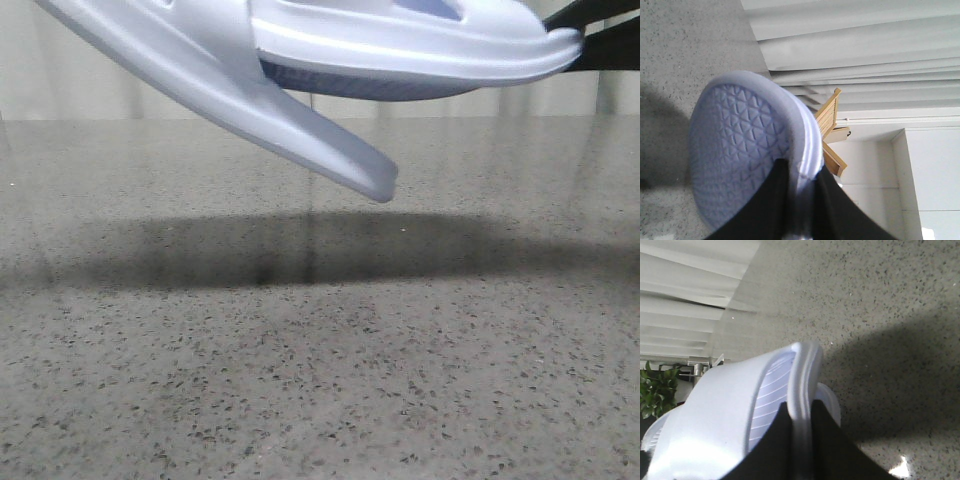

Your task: Insert blue slippers together front up

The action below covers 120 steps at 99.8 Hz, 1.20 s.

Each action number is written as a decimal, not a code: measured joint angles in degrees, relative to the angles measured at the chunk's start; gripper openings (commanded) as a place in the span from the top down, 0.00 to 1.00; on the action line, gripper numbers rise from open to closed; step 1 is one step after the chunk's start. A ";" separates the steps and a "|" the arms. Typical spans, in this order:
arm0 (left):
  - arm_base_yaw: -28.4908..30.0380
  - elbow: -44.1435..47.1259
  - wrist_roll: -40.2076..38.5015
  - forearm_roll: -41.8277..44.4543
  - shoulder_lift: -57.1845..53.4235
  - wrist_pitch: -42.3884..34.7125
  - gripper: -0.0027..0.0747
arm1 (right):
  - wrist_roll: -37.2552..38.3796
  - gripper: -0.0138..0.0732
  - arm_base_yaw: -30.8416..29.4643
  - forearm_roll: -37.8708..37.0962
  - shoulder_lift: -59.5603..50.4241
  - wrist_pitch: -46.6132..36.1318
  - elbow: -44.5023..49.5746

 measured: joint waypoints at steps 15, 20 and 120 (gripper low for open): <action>0.00 -0.24 0.00 -1.01 0.00 0.00 0.94 | -5.81 0.96 2.20 2.28 1.62 -2.35 0.33; 0.00 -0.24 0.11 -1.01 0.00 0.00 0.94 | -7.85 0.96 2.48 2.77 1.62 -3.25 0.33; -1.11 -0.24 0.57 2.24 0.02 1.57 0.94 | -25.34 0.25 3.99 -4.81 -16.71 -26.79 0.33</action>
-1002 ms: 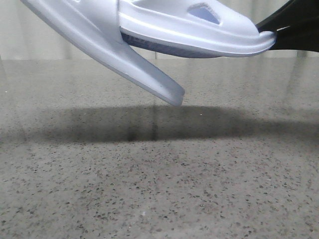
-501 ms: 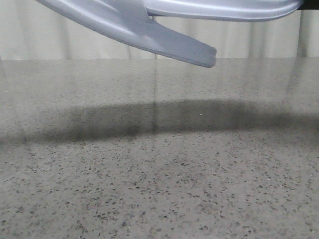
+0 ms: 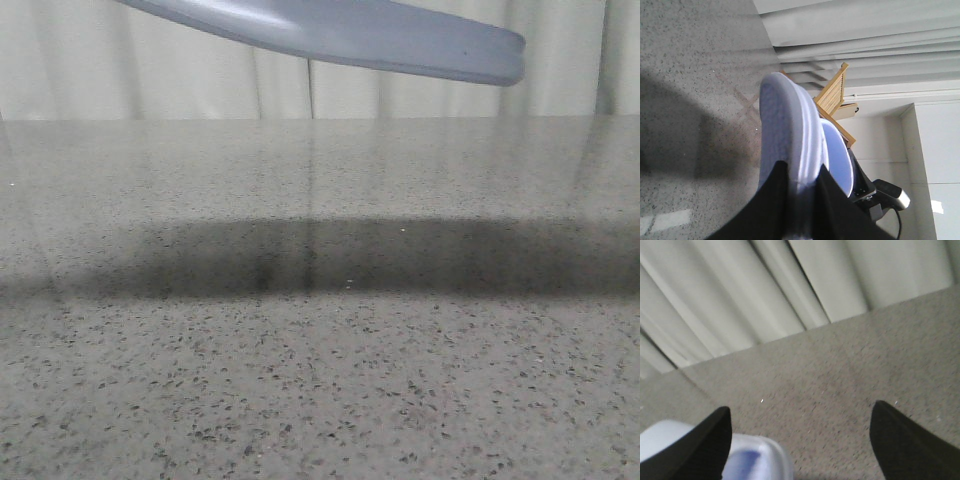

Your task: Insert blue slippers together front up

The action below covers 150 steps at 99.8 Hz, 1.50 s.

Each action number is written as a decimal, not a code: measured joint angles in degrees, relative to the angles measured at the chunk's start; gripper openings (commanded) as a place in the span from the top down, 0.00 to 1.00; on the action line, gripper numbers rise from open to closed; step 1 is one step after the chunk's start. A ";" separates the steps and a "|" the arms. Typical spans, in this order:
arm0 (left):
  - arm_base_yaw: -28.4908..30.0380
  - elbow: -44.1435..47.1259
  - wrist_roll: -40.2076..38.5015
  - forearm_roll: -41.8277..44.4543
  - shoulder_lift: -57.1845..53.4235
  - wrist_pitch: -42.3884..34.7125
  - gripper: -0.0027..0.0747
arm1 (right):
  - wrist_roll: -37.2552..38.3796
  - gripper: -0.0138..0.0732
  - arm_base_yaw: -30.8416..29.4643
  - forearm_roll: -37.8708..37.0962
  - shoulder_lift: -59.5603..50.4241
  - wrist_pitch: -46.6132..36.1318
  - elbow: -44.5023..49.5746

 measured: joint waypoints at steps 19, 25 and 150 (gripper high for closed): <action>0.00 0.00 0.73 0.13 0.00 -1.79 0.94 | -0.10 0.25 0.00 0.00 -4.05 -7.28 0.00; 0.00 0.00 0.98 0.13 0.09 -2.58 0.94 | -0.10 0.25 0.00 0.00 -5.14 -7.99 0.00; -3.51 0.00 14.87 -1.16 24.47 -2.35 0.60 | -0.22 0.25 0.00 0.00 -5.65 -6.47 0.00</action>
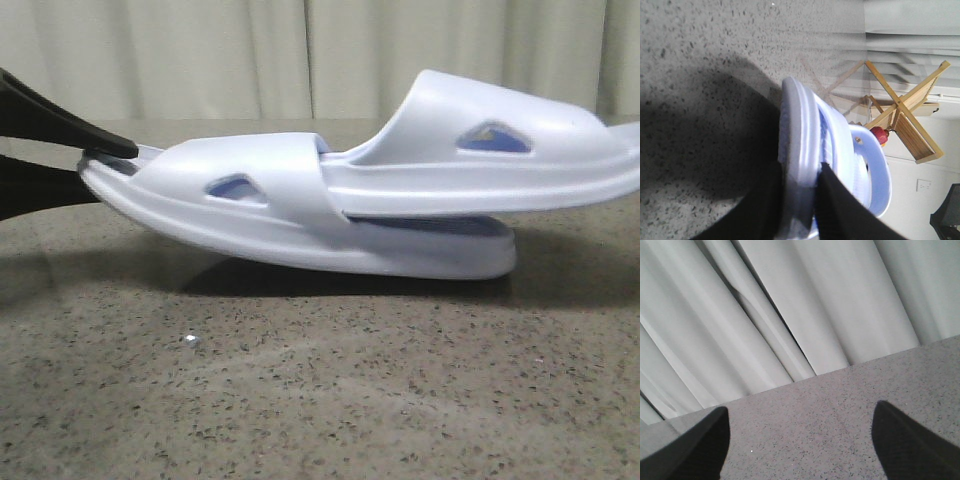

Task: Insert blue slippers together front up
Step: 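Lower the stacked slippers onto the table and open both grippers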

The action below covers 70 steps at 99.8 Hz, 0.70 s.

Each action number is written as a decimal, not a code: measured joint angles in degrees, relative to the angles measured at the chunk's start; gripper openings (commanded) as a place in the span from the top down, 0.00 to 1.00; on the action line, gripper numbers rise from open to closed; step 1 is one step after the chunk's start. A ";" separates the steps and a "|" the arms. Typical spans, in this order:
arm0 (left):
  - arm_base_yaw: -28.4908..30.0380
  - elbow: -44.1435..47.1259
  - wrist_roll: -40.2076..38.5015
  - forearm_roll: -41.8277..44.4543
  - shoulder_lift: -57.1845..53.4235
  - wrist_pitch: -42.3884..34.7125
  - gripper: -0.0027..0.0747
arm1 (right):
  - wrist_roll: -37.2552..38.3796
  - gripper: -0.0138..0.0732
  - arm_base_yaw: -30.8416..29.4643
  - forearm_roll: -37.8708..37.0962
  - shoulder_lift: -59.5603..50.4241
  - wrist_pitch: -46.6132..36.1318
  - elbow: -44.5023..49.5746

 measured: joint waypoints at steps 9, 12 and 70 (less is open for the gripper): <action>0.00 0.00 1.05 -0.13 0.00 -0.20 0.43 | 0.00 0.25 0.00 0.00 0.00 0.00 0.00; 0.00 0.00 1.48 -0.13 0.00 -0.20 0.39 | 0.00 0.25 0.00 0.00 0.00 0.00 0.00; 8.89 -0.26 23.73 -0.25 -1.92 -0.57 0.32 | 0.00 0.25 0.00 -0.04 0.00 0.12 0.00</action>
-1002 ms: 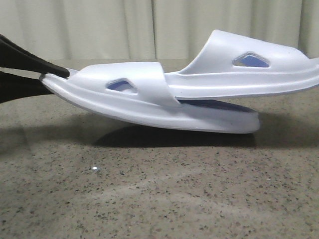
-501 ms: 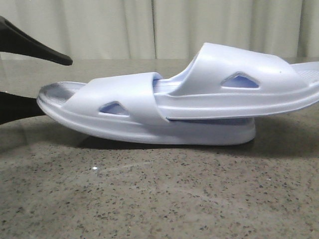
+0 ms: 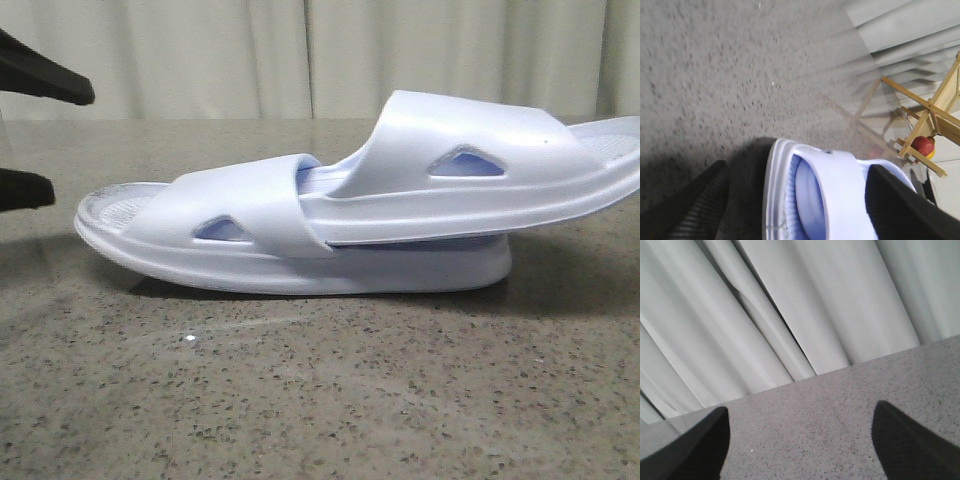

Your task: Insert blue slippers together front up

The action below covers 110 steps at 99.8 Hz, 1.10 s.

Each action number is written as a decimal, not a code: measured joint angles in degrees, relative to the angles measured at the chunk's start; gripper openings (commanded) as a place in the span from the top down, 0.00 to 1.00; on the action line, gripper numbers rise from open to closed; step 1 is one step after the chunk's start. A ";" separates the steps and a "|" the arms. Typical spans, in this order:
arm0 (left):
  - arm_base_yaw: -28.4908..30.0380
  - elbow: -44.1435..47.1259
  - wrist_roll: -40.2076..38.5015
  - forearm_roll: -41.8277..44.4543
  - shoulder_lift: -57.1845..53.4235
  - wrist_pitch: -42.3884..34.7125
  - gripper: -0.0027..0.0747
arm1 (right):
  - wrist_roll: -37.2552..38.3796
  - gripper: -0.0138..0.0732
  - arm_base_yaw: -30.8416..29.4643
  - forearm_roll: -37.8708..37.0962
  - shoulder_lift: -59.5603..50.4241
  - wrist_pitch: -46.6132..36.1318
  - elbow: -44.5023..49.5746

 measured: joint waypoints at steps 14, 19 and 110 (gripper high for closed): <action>4.24 -1.67 7.69 0.14 -3.99 -0.13 0.32 | 0.00 0.25 0.00 -1.92 0.00 -0.24 0.00; 5.37 -2.64 9.38 1.08 -5.80 -0.83 0.32 | 0.00 0.25 0.00 -3.70 0.00 -0.48 0.00; -6.07 -0.27 11.56 19.36 -38.53 -49.40 0.32 | -0.10 0.26 0.00 -28.27 -3.33 -1.78 1.27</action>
